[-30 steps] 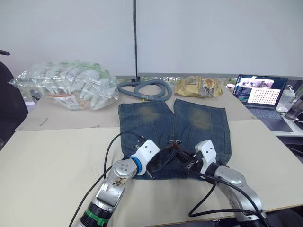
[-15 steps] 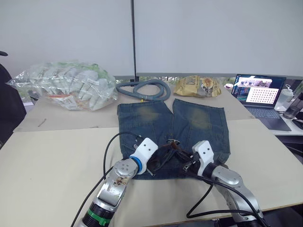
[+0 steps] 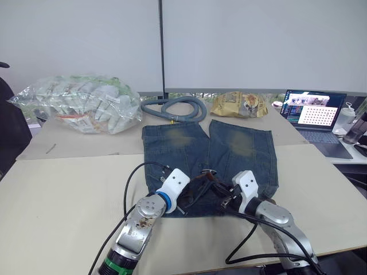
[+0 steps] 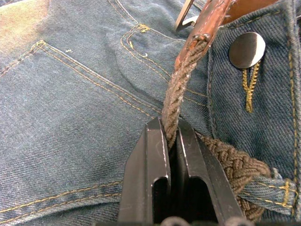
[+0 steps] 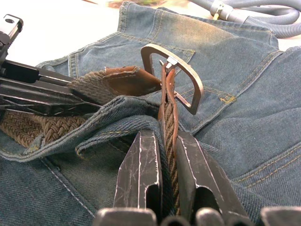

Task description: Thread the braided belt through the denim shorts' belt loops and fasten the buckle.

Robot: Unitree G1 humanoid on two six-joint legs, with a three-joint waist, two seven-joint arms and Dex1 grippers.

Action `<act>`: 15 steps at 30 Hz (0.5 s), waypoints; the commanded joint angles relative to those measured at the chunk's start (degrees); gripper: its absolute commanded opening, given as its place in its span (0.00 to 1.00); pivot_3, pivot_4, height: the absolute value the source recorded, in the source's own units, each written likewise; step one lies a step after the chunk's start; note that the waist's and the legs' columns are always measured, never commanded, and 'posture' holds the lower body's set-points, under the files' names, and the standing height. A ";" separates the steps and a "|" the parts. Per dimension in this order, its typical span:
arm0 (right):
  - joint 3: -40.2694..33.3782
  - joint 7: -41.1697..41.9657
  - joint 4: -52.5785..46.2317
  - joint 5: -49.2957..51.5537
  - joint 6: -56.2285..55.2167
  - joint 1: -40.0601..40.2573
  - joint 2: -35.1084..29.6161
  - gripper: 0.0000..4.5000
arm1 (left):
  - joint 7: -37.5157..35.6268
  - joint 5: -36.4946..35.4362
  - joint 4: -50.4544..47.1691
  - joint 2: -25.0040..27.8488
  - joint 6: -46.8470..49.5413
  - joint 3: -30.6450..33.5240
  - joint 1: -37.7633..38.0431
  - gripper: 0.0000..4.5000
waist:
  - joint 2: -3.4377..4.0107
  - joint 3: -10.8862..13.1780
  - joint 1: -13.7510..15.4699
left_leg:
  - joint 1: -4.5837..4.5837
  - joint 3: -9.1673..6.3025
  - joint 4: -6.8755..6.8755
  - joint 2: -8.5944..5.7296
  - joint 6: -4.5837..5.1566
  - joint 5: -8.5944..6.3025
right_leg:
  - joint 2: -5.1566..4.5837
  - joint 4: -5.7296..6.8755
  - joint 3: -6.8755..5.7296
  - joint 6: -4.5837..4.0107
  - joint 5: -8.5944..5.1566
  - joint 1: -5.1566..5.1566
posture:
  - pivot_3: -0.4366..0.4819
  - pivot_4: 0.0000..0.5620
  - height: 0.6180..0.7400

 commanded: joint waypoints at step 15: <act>3.31 1.05 -1.85 -3.12 -5.34 -0.79 -0.49 0.01 | -0.06 -0.26 1.65 1.02 -2.84 -1.75 -1.60 0.00 | 0.00 0.00 -0.02 | 0.00 0.02 0.00 -0.01 -0.01 0.00 | 0.00 0.04 0.00 -0.02 -0.01 -0.02 | 0.48 0.27 1.00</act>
